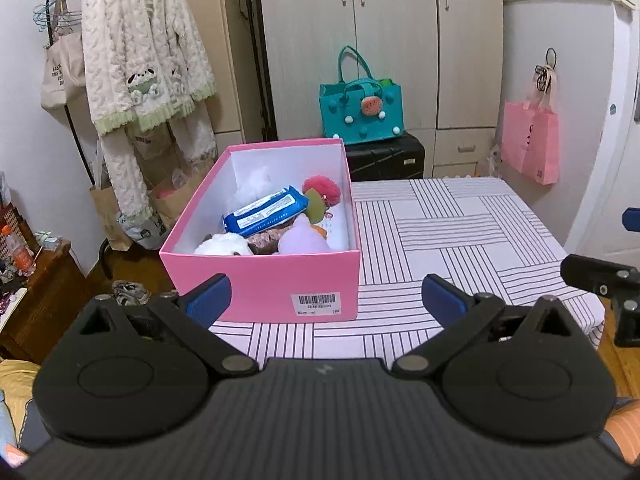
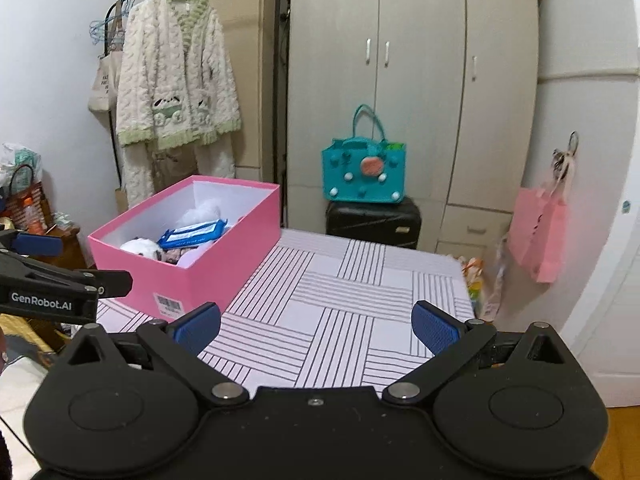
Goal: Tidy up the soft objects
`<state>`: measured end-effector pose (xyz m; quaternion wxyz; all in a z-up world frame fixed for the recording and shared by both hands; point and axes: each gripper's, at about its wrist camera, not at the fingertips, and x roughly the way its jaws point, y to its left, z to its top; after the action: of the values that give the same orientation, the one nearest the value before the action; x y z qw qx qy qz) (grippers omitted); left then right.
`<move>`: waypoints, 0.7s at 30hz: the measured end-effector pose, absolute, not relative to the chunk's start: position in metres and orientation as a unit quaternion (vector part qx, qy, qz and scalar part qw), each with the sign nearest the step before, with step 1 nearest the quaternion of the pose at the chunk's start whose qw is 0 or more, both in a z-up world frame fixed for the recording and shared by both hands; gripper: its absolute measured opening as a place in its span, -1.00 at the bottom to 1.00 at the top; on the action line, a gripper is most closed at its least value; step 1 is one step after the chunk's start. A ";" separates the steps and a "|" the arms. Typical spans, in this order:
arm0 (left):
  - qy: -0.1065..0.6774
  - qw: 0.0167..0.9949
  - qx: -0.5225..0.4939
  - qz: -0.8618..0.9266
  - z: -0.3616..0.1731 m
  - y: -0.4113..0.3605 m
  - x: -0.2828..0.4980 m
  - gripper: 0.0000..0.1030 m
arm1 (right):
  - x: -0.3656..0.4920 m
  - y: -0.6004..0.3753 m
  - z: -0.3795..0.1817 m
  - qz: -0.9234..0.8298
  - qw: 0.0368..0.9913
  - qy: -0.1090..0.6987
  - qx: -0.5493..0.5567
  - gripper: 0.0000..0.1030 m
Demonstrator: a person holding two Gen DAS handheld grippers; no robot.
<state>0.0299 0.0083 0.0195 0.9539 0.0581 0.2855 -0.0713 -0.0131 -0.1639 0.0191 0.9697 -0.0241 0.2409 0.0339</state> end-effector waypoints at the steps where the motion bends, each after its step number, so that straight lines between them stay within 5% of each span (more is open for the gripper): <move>1: 0.281 0.955 0.058 -0.071 0.019 0.008 0.028 1.00 | -0.015 -0.164 0.019 0.032 0.971 0.235 -0.022 1.00; 21: 0.216 0.972 0.042 -0.081 0.008 0.009 0.012 1.00 | -0.031 -0.161 0.007 -0.002 0.983 0.183 -0.031 1.00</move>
<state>0.0115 0.0088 0.0082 0.9722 0.0418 0.2155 -0.0812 -0.0313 -0.1614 0.0072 0.9826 -0.0311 0.1831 -0.0018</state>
